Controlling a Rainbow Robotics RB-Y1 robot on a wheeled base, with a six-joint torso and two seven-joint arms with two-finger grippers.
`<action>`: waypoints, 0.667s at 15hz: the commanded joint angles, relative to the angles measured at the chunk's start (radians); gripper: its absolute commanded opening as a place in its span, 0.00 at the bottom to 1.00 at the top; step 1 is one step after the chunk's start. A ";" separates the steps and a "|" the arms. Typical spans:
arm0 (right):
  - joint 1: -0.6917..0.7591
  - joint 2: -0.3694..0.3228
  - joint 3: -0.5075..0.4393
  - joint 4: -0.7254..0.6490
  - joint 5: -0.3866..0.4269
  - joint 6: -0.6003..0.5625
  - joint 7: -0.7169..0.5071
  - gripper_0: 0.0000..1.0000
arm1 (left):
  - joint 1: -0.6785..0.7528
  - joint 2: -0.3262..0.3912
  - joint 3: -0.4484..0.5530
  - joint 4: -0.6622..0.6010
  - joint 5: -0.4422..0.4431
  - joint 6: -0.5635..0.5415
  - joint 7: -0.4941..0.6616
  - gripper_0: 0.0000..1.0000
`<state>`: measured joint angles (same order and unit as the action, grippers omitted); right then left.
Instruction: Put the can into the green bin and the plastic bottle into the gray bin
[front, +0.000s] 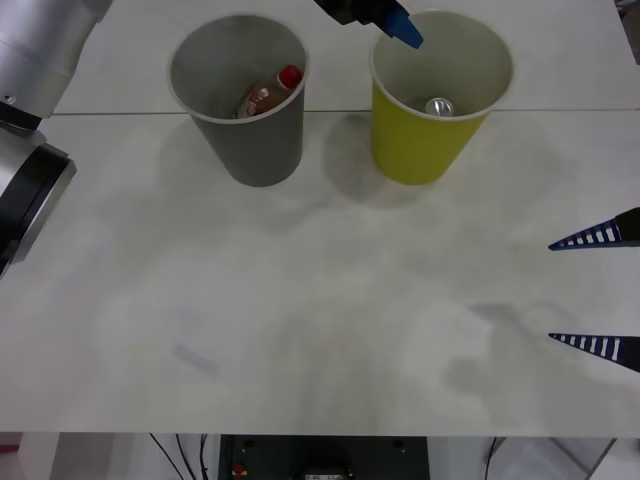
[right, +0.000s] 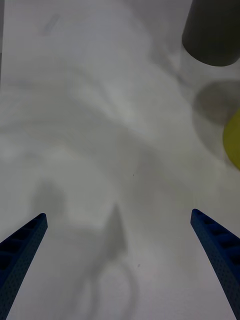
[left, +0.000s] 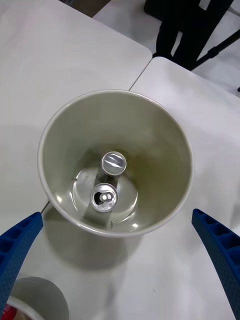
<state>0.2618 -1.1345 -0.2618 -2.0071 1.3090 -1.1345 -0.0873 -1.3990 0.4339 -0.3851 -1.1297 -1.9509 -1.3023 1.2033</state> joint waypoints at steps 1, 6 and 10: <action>0.000 0.000 0.000 0.000 0.000 0.000 0.000 1.00 | 0.133 0.097 0.100 -0.176 0.058 -0.087 -0.047 1.00; 0.000 0.000 0.000 0.000 0.000 0.000 0.000 1.00 | 0.328 0.215 0.301 -0.354 0.173 -0.222 -0.163 1.00; 0.000 0.000 0.000 0.000 0.000 0.000 0.000 1.00 | 0.526 0.285 0.443 -0.458 0.262 -0.267 -0.343 1.00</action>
<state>0.2618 -1.1345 -0.2618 -2.0073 1.3090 -1.1345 -0.0873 -0.9263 0.7024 0.0281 -1.5600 -1.7103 -1.5652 0.9064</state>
